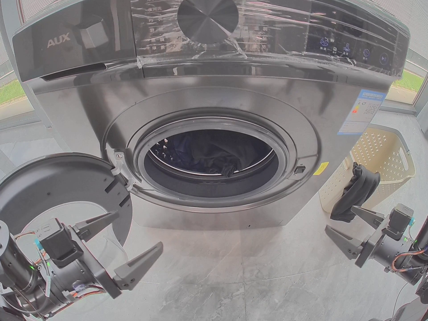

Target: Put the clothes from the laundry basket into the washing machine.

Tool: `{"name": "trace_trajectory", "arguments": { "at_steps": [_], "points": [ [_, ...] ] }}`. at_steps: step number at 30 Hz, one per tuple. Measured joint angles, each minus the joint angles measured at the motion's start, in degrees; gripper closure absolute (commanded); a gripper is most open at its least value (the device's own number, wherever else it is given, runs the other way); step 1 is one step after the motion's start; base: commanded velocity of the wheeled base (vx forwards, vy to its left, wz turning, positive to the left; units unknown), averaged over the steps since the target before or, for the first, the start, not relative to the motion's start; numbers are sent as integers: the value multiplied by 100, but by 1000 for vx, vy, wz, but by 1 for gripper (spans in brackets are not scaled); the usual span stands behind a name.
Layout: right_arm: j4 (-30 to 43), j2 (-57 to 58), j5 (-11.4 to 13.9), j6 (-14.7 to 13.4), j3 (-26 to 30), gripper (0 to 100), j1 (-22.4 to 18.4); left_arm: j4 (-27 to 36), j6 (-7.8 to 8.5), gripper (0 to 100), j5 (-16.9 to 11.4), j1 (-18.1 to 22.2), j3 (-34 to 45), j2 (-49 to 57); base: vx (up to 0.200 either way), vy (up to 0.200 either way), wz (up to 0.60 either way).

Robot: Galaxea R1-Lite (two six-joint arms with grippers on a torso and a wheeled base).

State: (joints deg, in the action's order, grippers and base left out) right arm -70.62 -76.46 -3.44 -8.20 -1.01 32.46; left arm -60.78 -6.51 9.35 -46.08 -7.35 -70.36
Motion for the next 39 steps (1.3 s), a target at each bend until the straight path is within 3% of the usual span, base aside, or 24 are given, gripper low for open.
{"name": "trace_trajectory", "arguments": {
  "at_steps": [6, 14, 22, 33, 39],
  "points": [
    [1197, 986, -110, 24, 2, 0, -328, 49, 63, 0, -2, 366, 313, 571, -200, 0, 0],
    [2562, 2175, -107, 33, 2, 0, -778, 646, 11, 0, -7, 761, 606, 1356, 0, 0, 0],
    [2967, 2597, -63, 18, 0, 0, -1058, 1337, -5, 0, -13, 998, 634, 1919, 0, -200, 0],
    [3151, 2697, -57, 38, 0, 0, -1200, 1751, 57, 0, -21, 1036, 636, 2348, 0, -200, 0],
    [3415, 3068, -52, 208, 0, 0, -1431, 2216, 94, 0, -27, 1117, 636, 2731, 0, 0, 0]
  ]
}}
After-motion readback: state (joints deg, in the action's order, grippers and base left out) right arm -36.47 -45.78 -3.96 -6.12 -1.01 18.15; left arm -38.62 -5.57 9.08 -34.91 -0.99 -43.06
